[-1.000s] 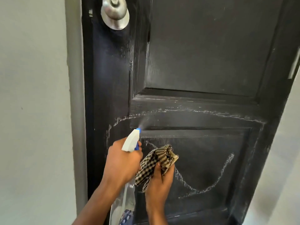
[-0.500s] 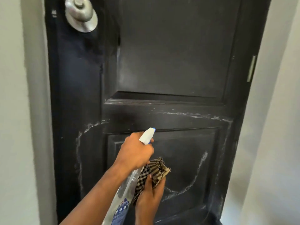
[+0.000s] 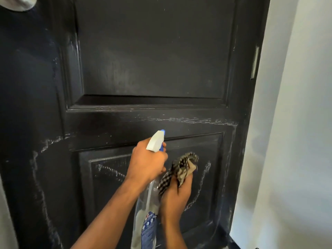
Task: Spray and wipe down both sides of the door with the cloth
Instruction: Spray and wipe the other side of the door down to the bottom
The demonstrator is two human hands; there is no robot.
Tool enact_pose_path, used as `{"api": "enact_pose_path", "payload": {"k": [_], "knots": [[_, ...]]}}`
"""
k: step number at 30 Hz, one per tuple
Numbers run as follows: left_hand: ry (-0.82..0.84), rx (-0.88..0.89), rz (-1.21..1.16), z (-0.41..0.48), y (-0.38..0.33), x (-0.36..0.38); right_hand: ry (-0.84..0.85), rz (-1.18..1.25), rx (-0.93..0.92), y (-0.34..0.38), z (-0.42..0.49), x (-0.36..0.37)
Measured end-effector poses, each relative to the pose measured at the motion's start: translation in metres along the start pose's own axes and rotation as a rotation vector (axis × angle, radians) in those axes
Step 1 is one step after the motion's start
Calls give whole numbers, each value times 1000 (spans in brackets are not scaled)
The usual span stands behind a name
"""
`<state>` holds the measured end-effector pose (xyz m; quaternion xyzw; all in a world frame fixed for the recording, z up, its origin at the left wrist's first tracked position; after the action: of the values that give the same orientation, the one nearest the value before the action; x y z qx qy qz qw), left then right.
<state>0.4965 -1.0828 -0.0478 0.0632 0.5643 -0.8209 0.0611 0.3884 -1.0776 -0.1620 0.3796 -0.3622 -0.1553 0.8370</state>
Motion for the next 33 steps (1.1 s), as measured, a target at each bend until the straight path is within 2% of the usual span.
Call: {"api": "enact_pose_path", "payload": {"k": [2,7,10,13,17,20,25,28,31,33], "knots": [[-82,-35,-38,-9,12,-26,23,-30,-101,15,9,19],[-270,-87,-17,-30,39,-114,230,-67,-346,46,-7,115],[-370,-66,75,-42,41,-165,312,-217,-465,61,-31,180],[-490,-46,163,-58,39,-209,540,-388,-587,61,-76,237],[-570,-40,219,-72,41,-242,669,-602,-770,59,-118,266],[-538,-49,209,-70,49,-244,665,-681,-783,45,-98,251],[-443,-39,97,-64,58,-226,285,-728,-463,18,6,181],[-392,-58,17,-61,64,-219,237,-715,-311,22,31,167],[-359,-56,-5,-60,64,-218,280,-748,-391,30,7,193],[-363,-42,14,-60,61,-224,393,-765,-592,40,-28,223]]}}
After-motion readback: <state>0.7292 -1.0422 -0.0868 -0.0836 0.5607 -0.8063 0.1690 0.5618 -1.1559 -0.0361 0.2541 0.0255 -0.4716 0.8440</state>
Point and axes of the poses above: each hand's wrist, its own z-axis towards the middle knuckle, its own x-axis out of the palm, y = z × x, the point moved 6 cm from there along z, towards the middle knuckle
